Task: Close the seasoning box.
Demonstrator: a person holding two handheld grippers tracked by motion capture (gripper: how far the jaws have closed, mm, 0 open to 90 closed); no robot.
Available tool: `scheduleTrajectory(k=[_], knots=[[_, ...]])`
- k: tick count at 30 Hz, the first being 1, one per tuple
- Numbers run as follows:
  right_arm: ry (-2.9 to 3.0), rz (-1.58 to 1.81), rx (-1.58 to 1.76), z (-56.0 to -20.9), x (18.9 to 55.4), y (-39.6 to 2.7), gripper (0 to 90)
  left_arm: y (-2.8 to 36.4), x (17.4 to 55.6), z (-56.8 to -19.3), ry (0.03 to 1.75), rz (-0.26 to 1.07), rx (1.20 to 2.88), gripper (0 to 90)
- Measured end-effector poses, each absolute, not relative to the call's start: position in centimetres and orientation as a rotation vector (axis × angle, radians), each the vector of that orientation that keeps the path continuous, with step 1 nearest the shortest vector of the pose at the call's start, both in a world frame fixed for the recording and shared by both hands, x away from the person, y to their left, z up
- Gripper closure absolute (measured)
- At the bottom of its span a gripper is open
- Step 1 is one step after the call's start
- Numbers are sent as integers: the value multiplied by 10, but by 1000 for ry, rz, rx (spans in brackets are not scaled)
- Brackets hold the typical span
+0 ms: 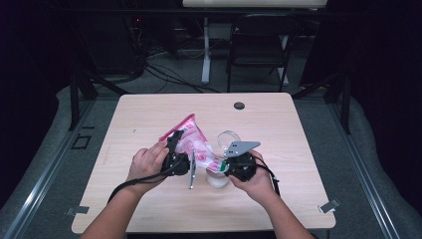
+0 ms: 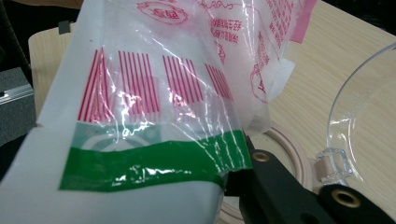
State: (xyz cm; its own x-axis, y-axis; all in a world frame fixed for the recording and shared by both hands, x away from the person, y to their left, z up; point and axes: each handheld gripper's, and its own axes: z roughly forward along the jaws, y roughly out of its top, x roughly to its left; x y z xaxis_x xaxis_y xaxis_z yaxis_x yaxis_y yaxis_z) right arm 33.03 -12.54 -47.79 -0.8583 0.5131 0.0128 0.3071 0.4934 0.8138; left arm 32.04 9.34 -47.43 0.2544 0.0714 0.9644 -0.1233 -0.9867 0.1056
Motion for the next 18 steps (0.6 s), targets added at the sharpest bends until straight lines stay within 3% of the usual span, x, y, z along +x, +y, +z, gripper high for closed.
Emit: scheduleTrajectory(k=[18], knots=[[2514,1294,708,-480,332,-127,900,90,319,-472,-104,1850,2387,634]])
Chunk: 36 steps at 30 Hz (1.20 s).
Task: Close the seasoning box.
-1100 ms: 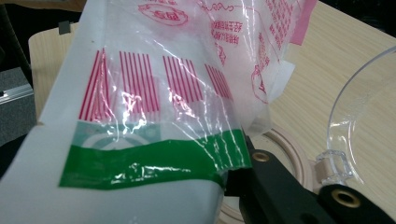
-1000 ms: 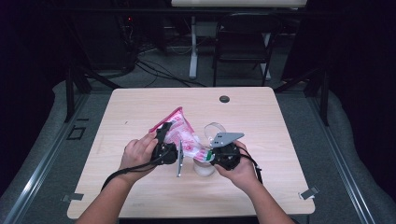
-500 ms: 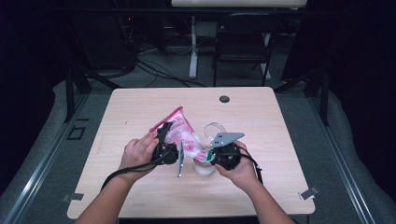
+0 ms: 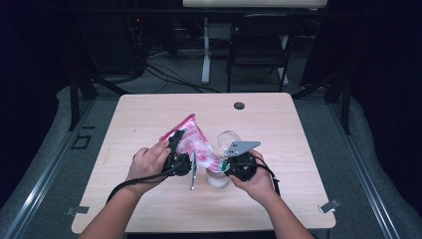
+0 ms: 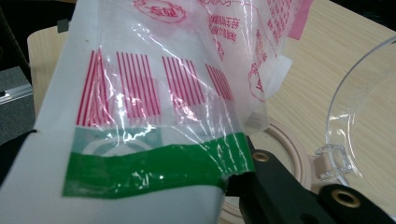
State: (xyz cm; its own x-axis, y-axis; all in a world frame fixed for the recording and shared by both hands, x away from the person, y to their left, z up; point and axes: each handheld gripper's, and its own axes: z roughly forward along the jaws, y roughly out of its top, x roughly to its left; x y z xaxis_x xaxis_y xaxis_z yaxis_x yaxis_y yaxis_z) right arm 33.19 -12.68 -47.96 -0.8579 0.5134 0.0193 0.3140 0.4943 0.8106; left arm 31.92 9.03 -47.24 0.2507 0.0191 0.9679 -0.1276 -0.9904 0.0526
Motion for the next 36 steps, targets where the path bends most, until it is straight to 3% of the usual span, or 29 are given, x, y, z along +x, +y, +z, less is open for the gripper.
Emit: scheduleTrajectory(k=[36], knots=[[2534,1270,723,-485,334,-126,900,88,319,-474,-138,1869,2388,636]])
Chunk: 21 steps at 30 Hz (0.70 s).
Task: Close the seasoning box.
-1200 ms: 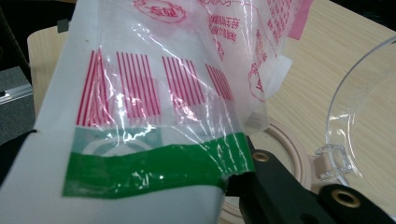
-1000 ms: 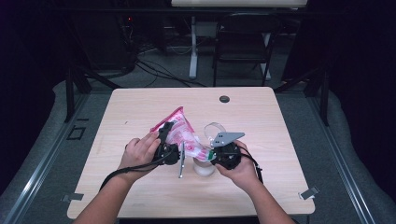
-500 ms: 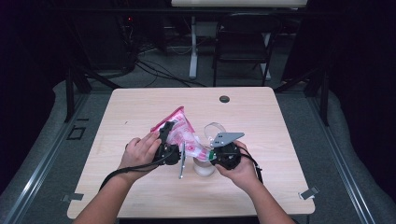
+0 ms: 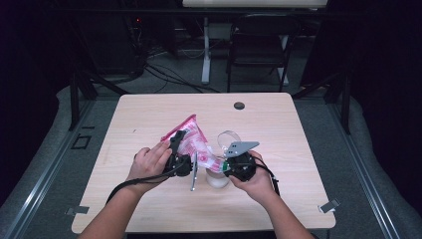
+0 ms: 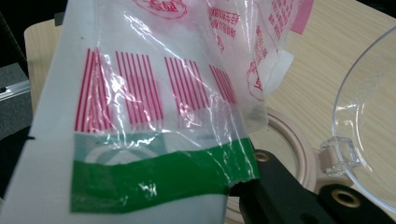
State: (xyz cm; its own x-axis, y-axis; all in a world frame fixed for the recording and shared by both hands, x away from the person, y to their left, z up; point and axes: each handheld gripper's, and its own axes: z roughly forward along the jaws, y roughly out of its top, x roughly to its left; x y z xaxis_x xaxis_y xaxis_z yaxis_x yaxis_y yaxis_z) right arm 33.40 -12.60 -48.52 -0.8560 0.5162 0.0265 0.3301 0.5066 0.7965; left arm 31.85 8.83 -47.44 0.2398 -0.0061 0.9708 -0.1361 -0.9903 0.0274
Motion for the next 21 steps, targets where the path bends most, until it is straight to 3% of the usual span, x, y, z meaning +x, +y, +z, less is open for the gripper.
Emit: scheduleTrajectory(k=[21], knots=[[2540,1268,723,-488,335,-124,900,89,318,-474,-149,1879,2366,637]])
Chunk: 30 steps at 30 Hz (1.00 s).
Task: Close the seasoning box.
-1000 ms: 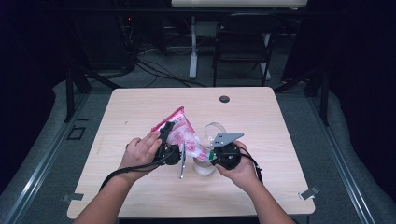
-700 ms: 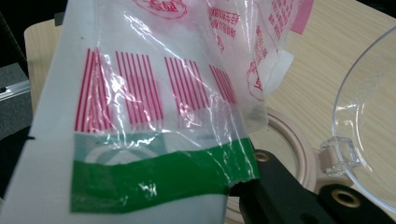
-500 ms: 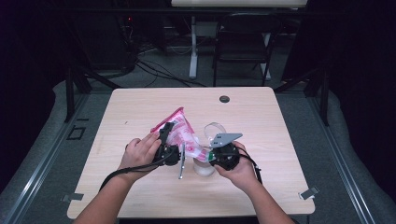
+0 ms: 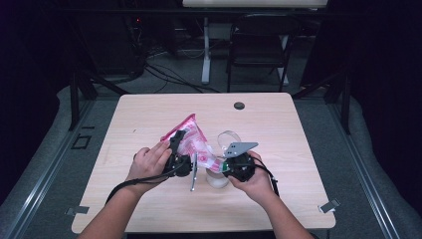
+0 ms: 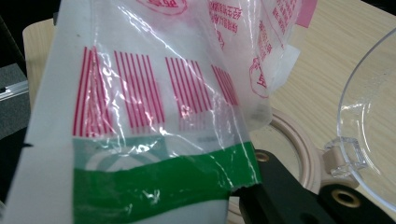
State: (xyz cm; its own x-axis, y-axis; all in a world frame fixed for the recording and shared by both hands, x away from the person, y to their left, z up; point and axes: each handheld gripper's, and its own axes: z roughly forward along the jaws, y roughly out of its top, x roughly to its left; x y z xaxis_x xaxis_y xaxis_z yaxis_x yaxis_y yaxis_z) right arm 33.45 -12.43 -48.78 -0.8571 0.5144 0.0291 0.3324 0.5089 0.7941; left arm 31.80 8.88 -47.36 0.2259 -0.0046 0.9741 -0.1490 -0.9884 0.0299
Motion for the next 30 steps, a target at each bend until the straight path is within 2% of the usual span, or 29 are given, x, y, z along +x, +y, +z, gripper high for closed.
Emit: scheduleTrajectory(k=[30], knots=[[2533,1271,741,-491,336,-124,900,86,316,-470,-174,1900,2345,638]])
